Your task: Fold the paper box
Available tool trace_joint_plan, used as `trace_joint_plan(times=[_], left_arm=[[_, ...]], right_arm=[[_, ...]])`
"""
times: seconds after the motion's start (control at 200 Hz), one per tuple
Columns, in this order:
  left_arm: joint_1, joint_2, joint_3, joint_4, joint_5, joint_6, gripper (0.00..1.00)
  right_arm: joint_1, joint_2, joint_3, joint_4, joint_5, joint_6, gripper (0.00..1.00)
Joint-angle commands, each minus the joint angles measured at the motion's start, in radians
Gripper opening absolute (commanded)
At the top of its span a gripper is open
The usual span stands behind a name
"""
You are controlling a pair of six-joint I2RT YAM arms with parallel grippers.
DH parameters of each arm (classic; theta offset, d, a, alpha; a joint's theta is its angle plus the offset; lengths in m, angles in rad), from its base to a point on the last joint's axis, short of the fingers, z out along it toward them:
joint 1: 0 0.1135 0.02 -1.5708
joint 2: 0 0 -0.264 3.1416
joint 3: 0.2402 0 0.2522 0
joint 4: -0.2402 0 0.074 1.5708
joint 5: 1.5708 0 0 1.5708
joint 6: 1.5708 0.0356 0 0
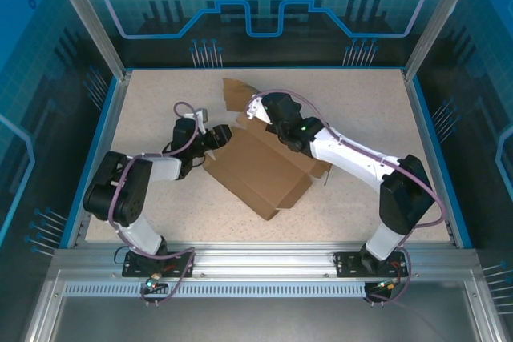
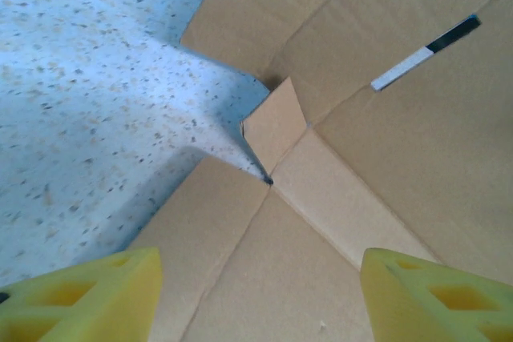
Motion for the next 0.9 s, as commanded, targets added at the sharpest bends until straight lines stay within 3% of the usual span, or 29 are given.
trace_joint_plan(times=[0.0,0.24,0.385,0.475,0.62,0.695,0.896], left_arm=[[-0.018,0.03,0.021,0.084,0.04,-0.009,0.69],[-0.088,0.007,0.104,-0.152,-0.096,0.108,0.76],[-0.088,-0.014,0.164,-0.342,-0.171,0.131,0.99],[-0.088,-0.033,0.183,-0.422,-0.221,0.148,0.99],[-0.087,-0.065,0.151,-0.394,-0.259,0.147,0.99],[-0.076,-0.063,0.145,-0.374,-0.226,0.118,0.99],[-0.039,0.017,0.175,-0.301,-0.011,0.087,0.99]], right_arm=[[-0.02,-0.045,-0.005,-0.069,-0.033,0.043,0.08],[-0.027,-0.059,-0.016,-0.06,-0.042,0.057,0.08],[-0.027,-0.055,-0.016,-0.06,-0.041,0.062,0.07],[-0.027,-0.053,-0.016,-0.059,-0.039,0.061,0.07],[-0.027,-0.052,-0.015,-0.049,-0.046,0.066,0.06],[-0.027,-0.05,-0.015,-0.048,-0.048,0.07,0.06],[-0.027,-0.05,-0.013,-0.052,-0.051,0.076,0.06]])
